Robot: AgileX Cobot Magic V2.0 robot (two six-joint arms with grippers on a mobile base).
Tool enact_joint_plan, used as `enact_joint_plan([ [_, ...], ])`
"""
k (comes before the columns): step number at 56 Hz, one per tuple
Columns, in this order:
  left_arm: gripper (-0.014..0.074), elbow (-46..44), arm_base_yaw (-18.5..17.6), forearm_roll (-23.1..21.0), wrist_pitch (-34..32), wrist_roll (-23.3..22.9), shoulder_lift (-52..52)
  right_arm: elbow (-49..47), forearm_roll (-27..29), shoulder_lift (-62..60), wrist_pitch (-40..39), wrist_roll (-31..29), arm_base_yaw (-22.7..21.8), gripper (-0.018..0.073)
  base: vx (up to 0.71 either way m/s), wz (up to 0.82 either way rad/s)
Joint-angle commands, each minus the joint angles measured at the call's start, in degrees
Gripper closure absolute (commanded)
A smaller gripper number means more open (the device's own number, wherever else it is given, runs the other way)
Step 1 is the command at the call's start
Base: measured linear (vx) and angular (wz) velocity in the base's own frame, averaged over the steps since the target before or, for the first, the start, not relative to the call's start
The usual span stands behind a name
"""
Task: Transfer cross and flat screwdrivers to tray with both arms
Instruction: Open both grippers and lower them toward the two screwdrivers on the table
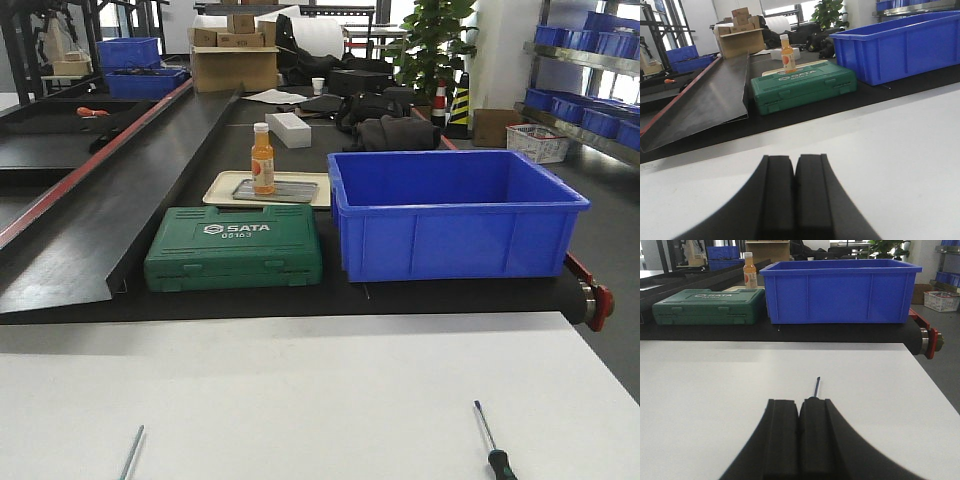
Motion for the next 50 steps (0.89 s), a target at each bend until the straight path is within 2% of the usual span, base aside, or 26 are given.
enact_joint_plan([
  [1, 0.0599, -1.3, -0.2, -0.3, -4.6, -0.3, -0.7, 0.4, -0.4, -0.3, -4.6, 0.0, -0.4, 0.0567, 0.0, 0.0],
  [36, 0.0599, -1.3, -0.2, -0.3, -4.6, -0.3, -0.7, 0.4, -0.4, -0.3, -5.4, 0.0, -0.4, 0.0567, 0.0, 0.0],
  [43, 0.0599, -1.9, -0.2, -0.3, -8.7, 0.1, -0.7, 0.4, -0.3, -0.3, -13.1, 0.0, -0.4, 0.0567, 0.0, 0.0],
  [50, 0.0599, -2.5, -0.2, -0.3, -19.8, -4.0, -0.7, -2.7, 0.2, -0.3, -20.3, 0.0, -0.4, 0.0567, 0.0, 0.0],
])
